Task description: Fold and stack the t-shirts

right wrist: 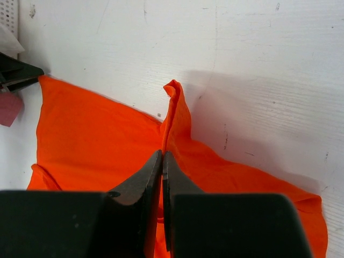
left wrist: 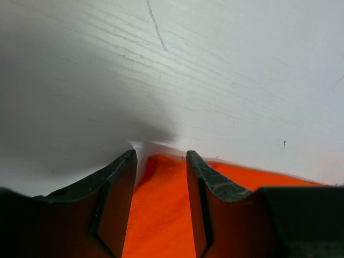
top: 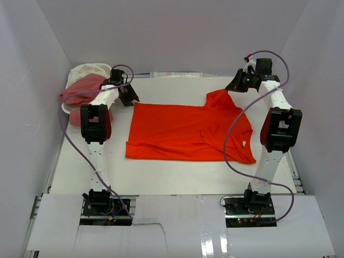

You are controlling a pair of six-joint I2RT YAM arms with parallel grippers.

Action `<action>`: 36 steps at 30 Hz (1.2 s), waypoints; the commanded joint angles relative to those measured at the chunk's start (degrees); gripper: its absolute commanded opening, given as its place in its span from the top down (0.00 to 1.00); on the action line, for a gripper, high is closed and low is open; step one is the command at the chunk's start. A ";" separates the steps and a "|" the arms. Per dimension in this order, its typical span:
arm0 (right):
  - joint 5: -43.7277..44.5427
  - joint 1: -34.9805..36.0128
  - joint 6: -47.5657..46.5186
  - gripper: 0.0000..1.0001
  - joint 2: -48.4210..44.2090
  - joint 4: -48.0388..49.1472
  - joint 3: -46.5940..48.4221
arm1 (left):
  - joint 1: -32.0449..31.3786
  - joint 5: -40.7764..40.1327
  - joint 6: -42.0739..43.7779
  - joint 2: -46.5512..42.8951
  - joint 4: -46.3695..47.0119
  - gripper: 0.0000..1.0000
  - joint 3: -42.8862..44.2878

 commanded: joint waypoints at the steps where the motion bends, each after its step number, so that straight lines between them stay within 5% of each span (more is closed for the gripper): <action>1: -1.17 -0.05 -0.96 0.92 -2.59 2.41 0.27 | -0.54 -1.25 0.36 0.97 -1.45 0.47 2.45; 10: -0.56 -0.05 -0.96 0.92 -2.33 2.32 0.45 | -0.54 -0.99 0.54 0.71 -1.63 0.59 1.40; 15: -0.30 -0.05 -0.79 0.92 -2.07 2.41 0.36 | -0.45 -1.43 0.80 0.00 -1.54 0.82 0.78; 17: -0.03 -0.05 -0.79 0.92 -1.89 2.32 0.27 | -0.45 -1.26 0.63 0.00 -1.54 1.00 0.87; 36: -0.38 -2.51 0.88 0.92 -2.68 0.30 5.46 | -0.45 -0.11 0.45 -3.77 -1.28 1.00 3.77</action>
